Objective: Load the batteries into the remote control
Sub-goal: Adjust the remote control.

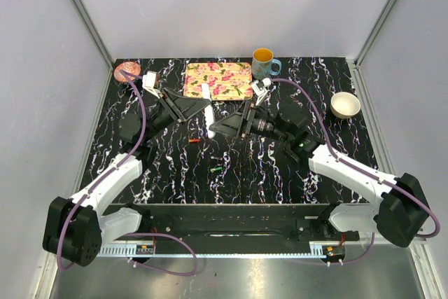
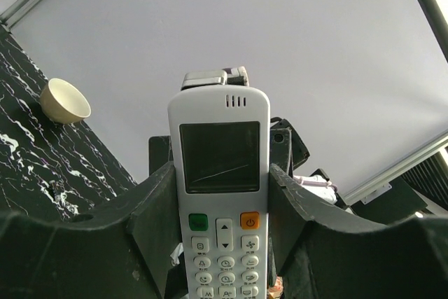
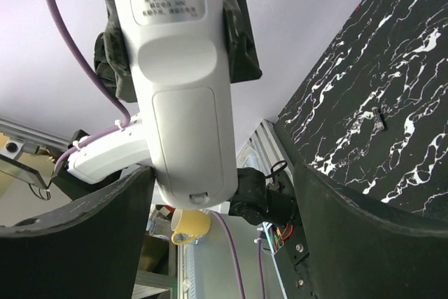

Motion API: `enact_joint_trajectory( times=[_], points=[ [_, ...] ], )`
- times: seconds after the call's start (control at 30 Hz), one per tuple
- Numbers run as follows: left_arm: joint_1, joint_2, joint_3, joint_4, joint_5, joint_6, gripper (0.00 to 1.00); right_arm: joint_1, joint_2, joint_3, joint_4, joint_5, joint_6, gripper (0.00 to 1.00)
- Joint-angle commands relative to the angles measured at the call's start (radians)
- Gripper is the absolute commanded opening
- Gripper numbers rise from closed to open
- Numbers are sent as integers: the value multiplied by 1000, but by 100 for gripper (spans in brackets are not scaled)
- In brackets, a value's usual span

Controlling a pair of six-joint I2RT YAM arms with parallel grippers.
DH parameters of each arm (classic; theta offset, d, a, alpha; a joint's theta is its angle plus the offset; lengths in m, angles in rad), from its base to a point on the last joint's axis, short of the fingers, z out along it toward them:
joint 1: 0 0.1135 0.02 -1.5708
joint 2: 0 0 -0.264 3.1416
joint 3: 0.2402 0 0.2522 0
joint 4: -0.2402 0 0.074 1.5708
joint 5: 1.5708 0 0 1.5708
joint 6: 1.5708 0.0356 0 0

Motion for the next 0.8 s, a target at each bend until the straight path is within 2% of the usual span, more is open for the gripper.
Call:
enact_joint_trajectory(
  times=[0.0,0.13,0.27,0.57,0.67,0.7,0.77],
  points=[
    [-13,-7,21,24,16,25,0,-2,21,65,101,-45,17,87],
    [-13,-7,22,-2,10,42,0,-2,33,80,106,-55,17,86],
    [-13,-3,28,4,1,39,0,-4,51,88,89,-70,13,77],
    [-15,19,41,19,-13,38,0,-1,74,88,97,-131,38,68],
    [-16,22,45,24,-10,35,0,-1,73,80,98,-128,38,61],
    [-16,23,45,24,-10,33,0,-1,76,79,102,-133,40,53],
    [-18,25,44,22,-8,33,0,-1,85,80,123,-143,53,46]
  ],
)
